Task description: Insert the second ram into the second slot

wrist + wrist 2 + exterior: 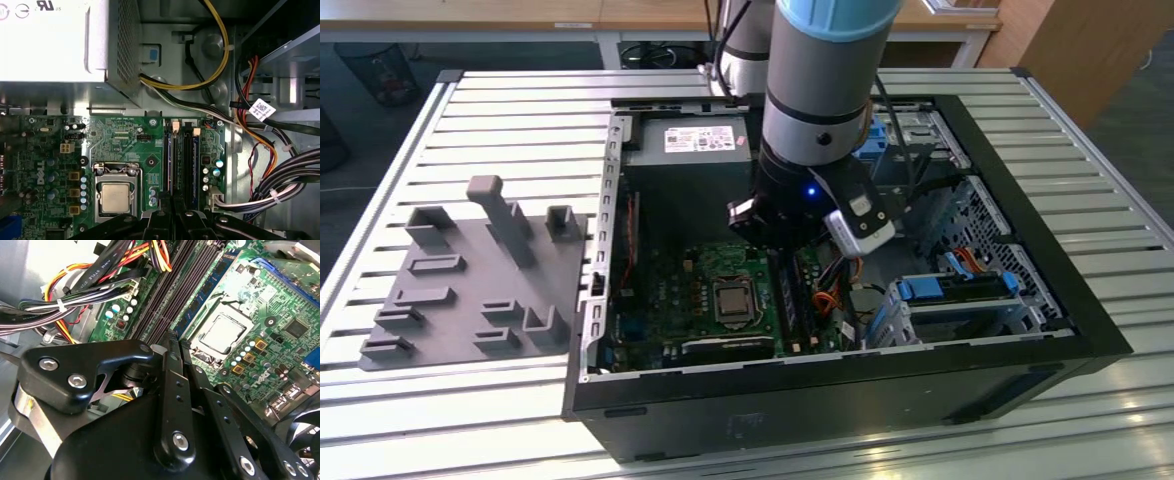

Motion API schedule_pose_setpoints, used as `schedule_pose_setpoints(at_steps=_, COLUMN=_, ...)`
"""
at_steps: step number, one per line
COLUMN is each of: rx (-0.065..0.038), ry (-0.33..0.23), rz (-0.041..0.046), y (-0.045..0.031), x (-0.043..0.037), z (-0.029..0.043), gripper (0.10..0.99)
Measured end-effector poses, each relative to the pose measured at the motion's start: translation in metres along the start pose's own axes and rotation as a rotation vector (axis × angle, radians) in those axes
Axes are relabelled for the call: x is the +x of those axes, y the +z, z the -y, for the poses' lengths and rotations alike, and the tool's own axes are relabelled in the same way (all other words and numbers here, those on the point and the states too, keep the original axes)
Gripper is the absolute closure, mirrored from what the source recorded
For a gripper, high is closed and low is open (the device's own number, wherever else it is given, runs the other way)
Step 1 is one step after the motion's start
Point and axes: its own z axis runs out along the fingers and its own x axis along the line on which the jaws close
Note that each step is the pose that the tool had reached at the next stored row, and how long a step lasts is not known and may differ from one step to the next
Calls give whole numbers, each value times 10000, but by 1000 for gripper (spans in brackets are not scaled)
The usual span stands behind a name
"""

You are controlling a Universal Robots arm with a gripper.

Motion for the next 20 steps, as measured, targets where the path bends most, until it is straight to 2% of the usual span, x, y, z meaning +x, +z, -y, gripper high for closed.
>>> schedule_pose_setpoints(at_steps=7, rx=-1, ry=0, rz=0, y=36, x=-1, z=0, gripper=949)
schedule_pose_setpoints(at_steps=20, rx=0, ry=2, rz=-44, y=55, x=-21, z=1, gripper=949)
